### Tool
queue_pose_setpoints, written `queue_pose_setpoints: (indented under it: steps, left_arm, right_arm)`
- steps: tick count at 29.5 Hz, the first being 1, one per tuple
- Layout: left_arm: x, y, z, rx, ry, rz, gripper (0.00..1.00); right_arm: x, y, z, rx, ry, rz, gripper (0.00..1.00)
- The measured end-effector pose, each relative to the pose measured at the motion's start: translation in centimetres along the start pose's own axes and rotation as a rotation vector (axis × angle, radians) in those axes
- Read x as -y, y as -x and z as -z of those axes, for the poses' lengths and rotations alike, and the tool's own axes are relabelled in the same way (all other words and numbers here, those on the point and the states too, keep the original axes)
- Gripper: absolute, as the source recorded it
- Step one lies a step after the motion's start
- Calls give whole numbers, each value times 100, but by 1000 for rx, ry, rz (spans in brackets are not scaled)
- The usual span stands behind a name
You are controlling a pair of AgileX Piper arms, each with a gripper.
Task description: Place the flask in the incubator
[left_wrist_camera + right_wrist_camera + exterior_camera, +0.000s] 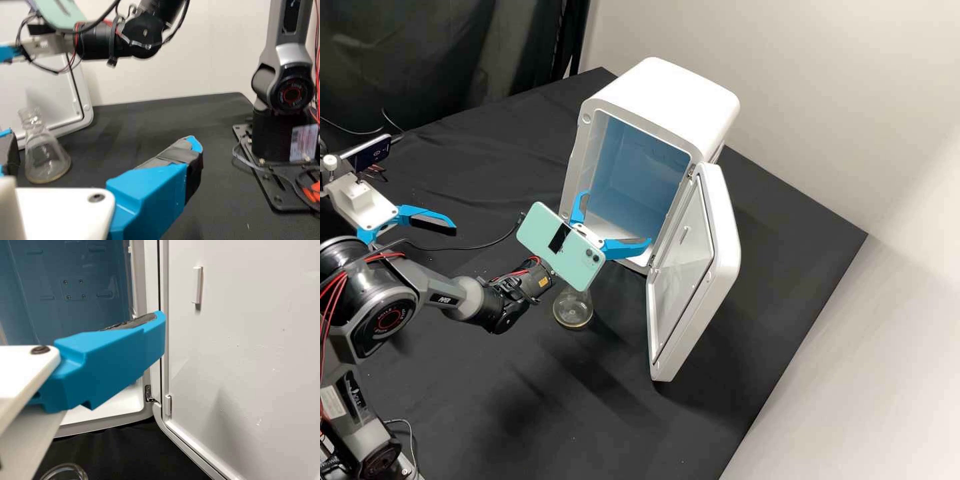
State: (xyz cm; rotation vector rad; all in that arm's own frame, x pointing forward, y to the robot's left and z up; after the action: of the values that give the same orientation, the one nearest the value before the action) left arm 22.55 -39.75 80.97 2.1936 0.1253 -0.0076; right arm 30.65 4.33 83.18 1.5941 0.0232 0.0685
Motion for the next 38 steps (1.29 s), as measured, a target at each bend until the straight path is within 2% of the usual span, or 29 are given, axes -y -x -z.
queue_pose_setpoints:
  steps: [6, 8, 10, 13, 15, 18, 22, 25, 30, 36, 38]
  left_arm:
    - [71, 238, 137, -36, 13, 40, 100]
    - [88, 310, 193, -49, 24, 52, 100]
    - [108, 356, 228, -58, 20, 64, 100]
    - [135, 396, 275, -58, 12, 83, 100]
    - [159, 403, 311, -65, 14, 98, 100]
    - [223, 418, 398, -93, 31, 131, 100]
    - [269, 432, 505, -139, 53, 152, 100]
    - [279, 393, 614, -173, 64, 153, 100]
    - [303, 357, 918, -275, 87, 149, 100]
    - [251, 448, 1195, -391, 98, 111, 100]
    - [241, 486, 1238, -404, 101, 106, 100]
  right_arm:
    - [0, 0, 0, 0, 0, 0, 100]
    - [0, 0, 0, 0, 0, 0, 100]
    - [0, 0, 0, 0, 0, 0, 100]
    - [0, 0, 0, 0, 0, 0, 100]
    - [0, 0, 0, 0, 0, 0, 100]
    - [0, 0, 0, 0, 0, 0, 100]
    - [0, 0, 0, 0, 0, 0, 100]
    - [0, 0, 0, 0, 0, 0, 100]
    - [0, 0, 0, 0, 0, 0, 100]
    - [0, 0, 0, 0, 0, 0, 100]
    - [0, 0, 0, 0, 0, 0, 100]
